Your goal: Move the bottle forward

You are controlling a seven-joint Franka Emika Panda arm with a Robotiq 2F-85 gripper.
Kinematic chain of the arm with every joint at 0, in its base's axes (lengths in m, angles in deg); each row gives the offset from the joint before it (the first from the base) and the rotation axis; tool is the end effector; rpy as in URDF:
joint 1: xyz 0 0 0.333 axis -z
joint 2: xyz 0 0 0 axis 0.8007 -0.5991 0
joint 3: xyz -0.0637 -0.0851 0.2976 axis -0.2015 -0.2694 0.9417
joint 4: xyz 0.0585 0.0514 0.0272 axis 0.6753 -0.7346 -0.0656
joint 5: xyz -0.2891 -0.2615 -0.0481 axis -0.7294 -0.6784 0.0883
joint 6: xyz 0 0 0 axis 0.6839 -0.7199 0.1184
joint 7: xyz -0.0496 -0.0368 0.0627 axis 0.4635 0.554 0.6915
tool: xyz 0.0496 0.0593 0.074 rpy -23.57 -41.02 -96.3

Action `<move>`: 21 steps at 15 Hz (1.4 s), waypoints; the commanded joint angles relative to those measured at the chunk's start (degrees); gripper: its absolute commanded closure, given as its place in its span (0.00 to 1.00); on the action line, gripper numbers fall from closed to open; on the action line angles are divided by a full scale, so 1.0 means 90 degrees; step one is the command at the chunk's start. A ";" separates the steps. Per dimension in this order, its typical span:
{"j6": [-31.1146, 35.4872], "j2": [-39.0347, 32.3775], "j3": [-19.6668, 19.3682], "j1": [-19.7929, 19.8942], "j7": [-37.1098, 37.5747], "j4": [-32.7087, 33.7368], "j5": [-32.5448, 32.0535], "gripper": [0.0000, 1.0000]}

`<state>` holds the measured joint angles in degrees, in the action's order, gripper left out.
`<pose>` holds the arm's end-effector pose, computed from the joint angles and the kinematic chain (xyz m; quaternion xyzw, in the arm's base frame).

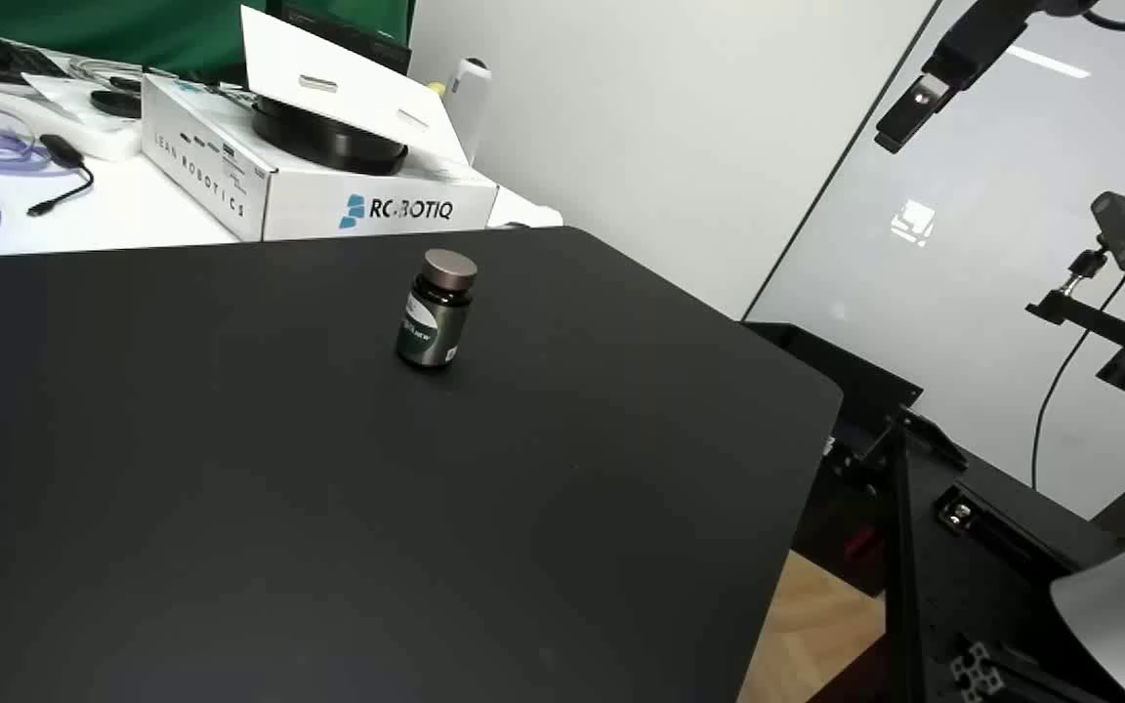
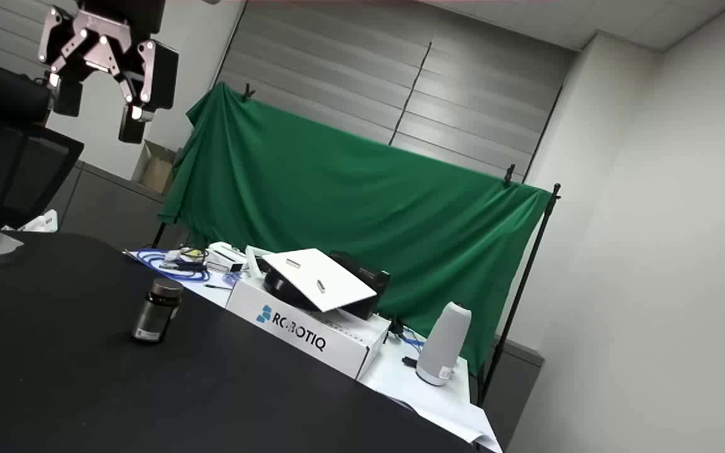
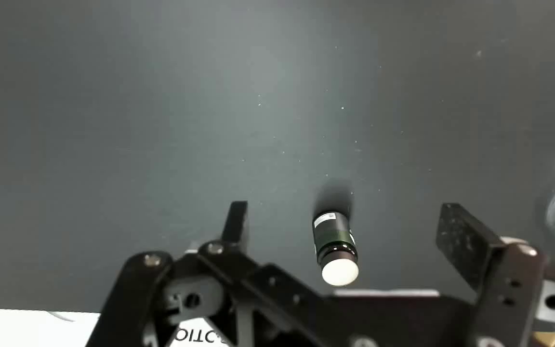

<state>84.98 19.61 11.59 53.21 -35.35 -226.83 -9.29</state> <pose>0.3421 0.0022 0.4108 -0.9942 -0.0060 -0.1070 0.0062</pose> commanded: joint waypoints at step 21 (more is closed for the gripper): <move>0.0669 -0.3852 -0.0028 -0.0139 -0.0420 0.2866 -0.0040 0.00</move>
<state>91.63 -3.89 10.78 53.06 -38.72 -211.06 -9.53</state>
